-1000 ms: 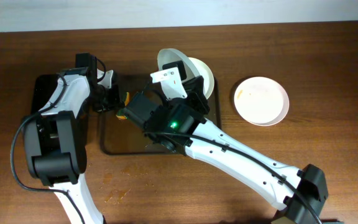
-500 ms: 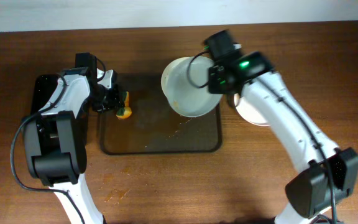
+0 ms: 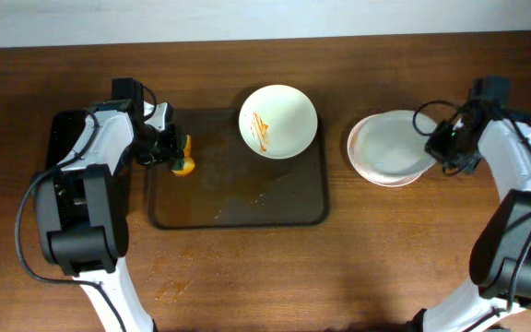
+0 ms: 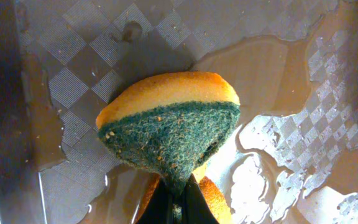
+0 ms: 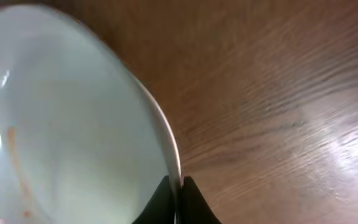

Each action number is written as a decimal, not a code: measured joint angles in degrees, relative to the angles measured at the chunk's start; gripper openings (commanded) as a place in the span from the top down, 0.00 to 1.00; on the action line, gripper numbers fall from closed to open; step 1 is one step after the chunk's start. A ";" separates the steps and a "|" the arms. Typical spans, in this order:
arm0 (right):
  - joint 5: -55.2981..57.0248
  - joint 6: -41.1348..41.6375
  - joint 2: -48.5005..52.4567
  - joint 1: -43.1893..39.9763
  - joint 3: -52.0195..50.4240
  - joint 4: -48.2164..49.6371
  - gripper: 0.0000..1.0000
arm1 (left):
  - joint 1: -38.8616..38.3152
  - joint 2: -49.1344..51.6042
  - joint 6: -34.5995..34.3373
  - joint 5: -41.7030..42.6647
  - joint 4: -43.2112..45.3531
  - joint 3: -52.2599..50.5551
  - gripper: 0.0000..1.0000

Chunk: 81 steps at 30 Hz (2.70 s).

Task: Clean dirty plates on tray and stack at the side
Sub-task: 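Move the right gripper back to the cream plate on the tray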

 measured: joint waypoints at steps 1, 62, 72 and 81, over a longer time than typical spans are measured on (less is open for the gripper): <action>-0.94 -0.11 0.13 0.17 -2.03 2.25 0.64 | 0.00 0.00 0.00 -0.02 0.04 0.00 0.99; -7.15 8.07 20.20 33.70 32.24 -21.24 0.58 | 0.00 0.00 0.02 -0.22 0.02 0.04 0.99; -3.48 2.78 24.92 33.46 32.24 -19.74 0.69 | 0.00 0.00 0.02 -0.22 0.04 0.04 0.99; -8.87 -1.27 27.52 33.51 32.28 -20.22 0.96 | 0.00 0.00 0.00 -0.22 0.04 0.04 0.99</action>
